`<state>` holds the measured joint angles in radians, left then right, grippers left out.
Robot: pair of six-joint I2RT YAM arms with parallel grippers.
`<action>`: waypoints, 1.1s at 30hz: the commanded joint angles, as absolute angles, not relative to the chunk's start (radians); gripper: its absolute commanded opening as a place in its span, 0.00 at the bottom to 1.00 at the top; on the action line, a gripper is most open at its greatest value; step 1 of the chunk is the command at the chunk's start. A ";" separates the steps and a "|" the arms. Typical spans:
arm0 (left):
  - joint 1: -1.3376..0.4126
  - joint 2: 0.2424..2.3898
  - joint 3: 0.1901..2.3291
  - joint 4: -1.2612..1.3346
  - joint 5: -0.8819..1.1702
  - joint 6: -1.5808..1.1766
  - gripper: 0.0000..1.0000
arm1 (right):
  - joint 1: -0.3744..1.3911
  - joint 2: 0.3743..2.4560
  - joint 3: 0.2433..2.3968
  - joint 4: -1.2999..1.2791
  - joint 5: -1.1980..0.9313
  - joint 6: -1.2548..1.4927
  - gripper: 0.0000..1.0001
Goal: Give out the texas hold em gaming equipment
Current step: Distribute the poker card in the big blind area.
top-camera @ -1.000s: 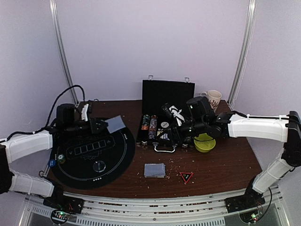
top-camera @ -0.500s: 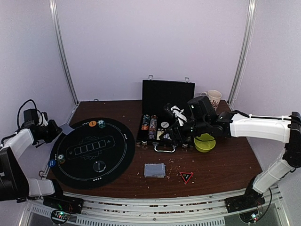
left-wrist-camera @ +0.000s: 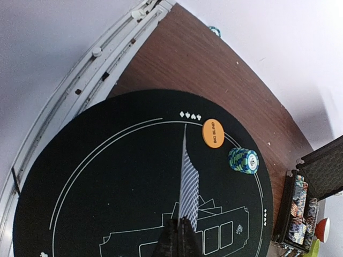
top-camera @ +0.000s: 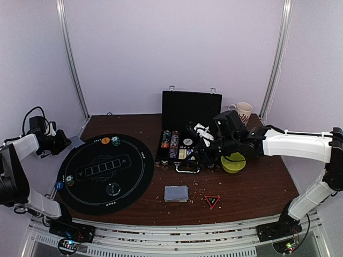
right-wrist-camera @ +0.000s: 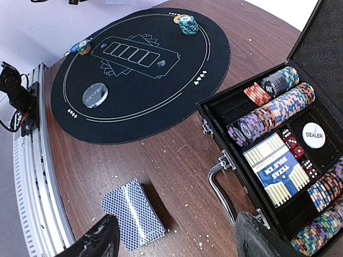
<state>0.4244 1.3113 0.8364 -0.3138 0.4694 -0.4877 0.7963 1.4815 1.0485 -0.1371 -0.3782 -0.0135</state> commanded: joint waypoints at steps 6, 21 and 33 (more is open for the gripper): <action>0.323 1.531 0.909 -0.110 0.572 -0.504 0.00 | 0.802 1.521 1.091 -0.195 -0.371 -0.047 0.76; 0.321 1.791 1.049 0.011 0.526 -0.511 0.00 | 0.827 1.520 1.120 -0.228 -0.340 -0.026 0.77; 0.321 1.960 1.117 -0.064 0.422 -0.467 0.00 | 0.837 1.511 1.124 -0.257 -0.316 -0.029 0.77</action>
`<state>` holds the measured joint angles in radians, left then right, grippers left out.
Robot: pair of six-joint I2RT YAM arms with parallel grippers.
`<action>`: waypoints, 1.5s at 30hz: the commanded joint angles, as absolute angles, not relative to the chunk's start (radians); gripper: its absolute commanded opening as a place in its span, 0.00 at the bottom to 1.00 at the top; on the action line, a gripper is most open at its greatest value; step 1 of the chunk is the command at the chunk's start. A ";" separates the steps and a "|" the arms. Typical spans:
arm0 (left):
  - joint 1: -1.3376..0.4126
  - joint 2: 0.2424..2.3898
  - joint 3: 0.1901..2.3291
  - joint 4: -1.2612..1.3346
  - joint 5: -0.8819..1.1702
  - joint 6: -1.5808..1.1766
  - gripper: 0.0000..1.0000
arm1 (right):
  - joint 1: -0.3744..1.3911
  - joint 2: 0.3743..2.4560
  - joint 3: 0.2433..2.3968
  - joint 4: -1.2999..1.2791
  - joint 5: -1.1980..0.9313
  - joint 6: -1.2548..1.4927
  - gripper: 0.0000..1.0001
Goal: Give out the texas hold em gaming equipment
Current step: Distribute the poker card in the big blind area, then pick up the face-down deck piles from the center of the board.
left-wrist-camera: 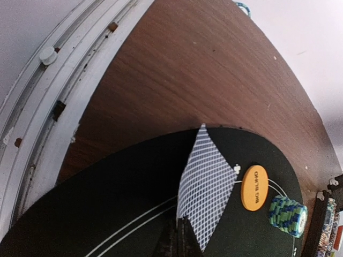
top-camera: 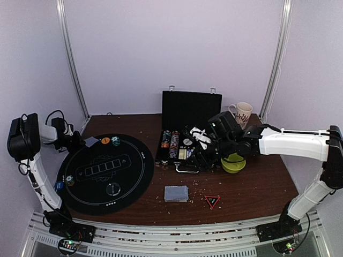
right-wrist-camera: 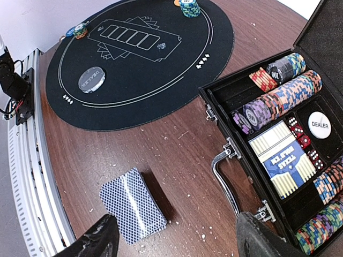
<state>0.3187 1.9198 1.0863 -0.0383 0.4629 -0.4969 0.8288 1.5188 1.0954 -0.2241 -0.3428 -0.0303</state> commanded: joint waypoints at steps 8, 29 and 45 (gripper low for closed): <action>0.321 1.981 1.123 -0.122 0.380 -0.425 0.06 | 0.848 1.511 1.133 -0.264 -0.307 -0.031 0.78; 0.062 1.366 1.028 -0.288 0.126 -0.301 0.76 | 0.995 1.716 1.180 -0.427 -0.166 -0.383 1.00; -0.319 1.286 0.886 -0.273 0.328 -0.364 0.88 | 1.005 1.892 1.276 -0.530 -0.275 -0.476 1.00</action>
